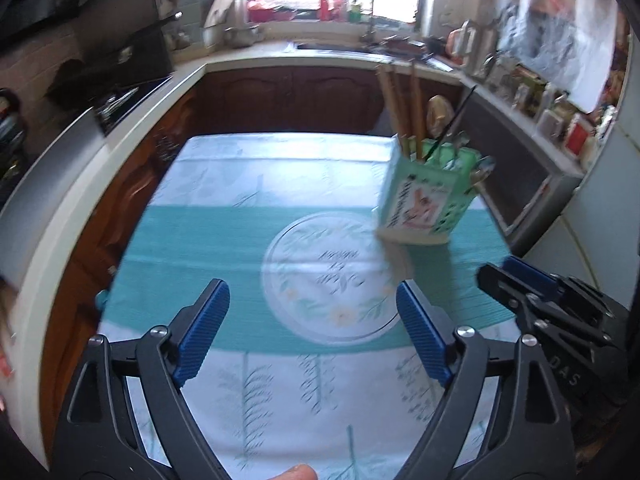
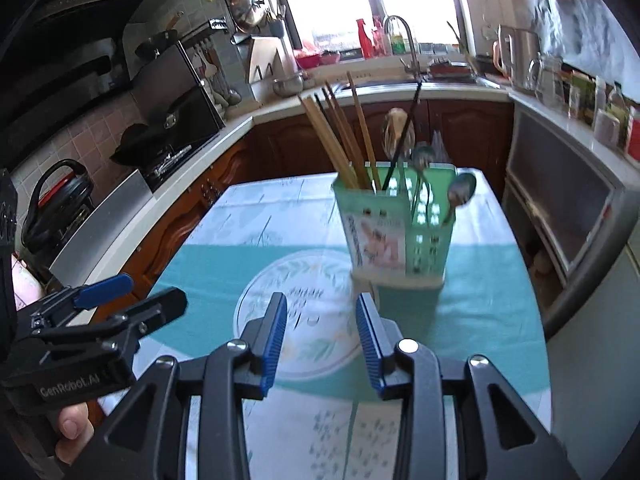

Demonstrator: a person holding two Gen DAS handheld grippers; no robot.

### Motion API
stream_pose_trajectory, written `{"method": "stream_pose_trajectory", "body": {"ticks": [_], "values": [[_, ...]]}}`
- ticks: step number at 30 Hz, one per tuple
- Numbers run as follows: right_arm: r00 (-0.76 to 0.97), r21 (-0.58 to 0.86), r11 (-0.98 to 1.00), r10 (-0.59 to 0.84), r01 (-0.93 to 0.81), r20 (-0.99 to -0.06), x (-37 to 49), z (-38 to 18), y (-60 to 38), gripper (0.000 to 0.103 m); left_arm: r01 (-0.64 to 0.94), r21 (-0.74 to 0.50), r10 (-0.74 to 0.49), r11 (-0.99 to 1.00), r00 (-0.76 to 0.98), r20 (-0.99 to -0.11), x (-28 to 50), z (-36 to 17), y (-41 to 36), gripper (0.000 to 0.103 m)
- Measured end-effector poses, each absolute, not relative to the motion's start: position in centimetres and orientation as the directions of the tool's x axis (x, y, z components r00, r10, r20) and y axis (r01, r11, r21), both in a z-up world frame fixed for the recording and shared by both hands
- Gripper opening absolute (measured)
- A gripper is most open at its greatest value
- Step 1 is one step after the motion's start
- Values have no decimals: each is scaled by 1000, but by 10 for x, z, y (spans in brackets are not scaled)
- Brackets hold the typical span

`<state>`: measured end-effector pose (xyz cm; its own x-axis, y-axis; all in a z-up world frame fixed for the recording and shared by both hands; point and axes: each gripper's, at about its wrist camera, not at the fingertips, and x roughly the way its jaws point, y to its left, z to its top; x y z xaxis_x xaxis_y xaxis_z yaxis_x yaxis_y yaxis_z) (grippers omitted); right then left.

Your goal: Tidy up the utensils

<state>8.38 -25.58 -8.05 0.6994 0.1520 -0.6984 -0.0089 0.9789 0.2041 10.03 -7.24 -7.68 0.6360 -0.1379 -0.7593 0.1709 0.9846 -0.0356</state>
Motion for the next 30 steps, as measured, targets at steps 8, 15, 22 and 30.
{"method": "stream_pose_trajectory", "body": {"ticks": [8,15,22,30], "values": [[649,218,976,158,13,-744,57,-78,-243,42,127,-25,-99,992,617,-781,84,-67,-49,84],[687,164,986,121,-2,-716,47,-47,-229,60,105,-30,-89,994,626,-775,77,-34,-41,84],[697,235,972,166,4,-698,40,-27,-226,64,105,19,-58,994,684,-728,57,-11,-48,84],[729,175,984,99,28,-677,33,-22,-220,64,101,38,-40,994,675,-736,53,-15,-51,84]]}}
